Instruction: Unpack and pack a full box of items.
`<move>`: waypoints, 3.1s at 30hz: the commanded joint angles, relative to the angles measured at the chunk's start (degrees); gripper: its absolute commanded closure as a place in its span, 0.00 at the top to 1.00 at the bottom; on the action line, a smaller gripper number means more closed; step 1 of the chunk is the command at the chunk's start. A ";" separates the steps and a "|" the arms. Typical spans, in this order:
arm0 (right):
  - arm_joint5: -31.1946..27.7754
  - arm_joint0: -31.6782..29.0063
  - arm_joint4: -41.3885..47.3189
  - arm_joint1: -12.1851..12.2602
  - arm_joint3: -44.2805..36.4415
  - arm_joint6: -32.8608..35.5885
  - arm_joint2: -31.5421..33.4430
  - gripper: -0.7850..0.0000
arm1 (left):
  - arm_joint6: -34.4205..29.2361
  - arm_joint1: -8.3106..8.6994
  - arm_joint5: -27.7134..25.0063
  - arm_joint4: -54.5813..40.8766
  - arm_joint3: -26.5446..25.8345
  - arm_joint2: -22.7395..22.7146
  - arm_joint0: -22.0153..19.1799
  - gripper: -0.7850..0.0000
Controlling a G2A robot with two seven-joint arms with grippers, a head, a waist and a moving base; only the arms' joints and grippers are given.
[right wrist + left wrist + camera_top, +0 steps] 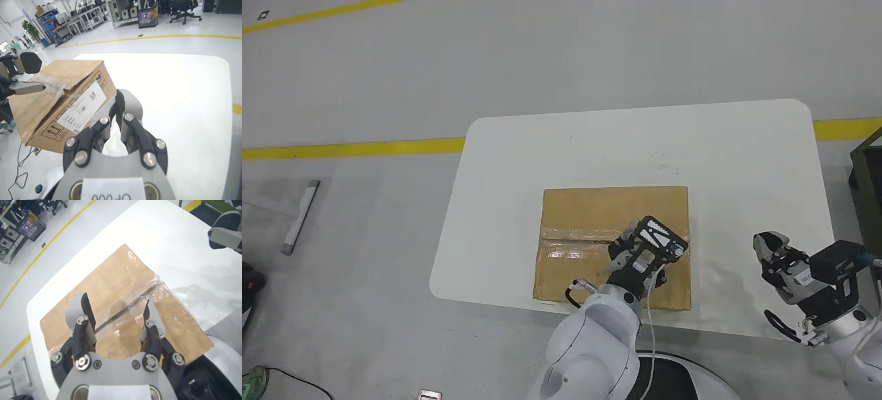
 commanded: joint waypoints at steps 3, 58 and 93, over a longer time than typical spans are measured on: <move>0.14 -0.18 -0.07 -0.02 -0.05 -0.22 -0.02 0.00 | -1.69 0.09 -2.35 1.44 -0.31 0.93 0.30 0.97; -2.61 0.53 4.26 -0.01 -3.34 1.68 -1.28 0.00 | 2.01 -0.78 8.11 10.88 -5.55 -11.36 2.54 0.00; -3.42 2.30 4.56 0.44 -3.54 3.99 -2.38 0.00 | 1.38 0.50 17.91 11.12 -0.26 -40.10 3.27 1.00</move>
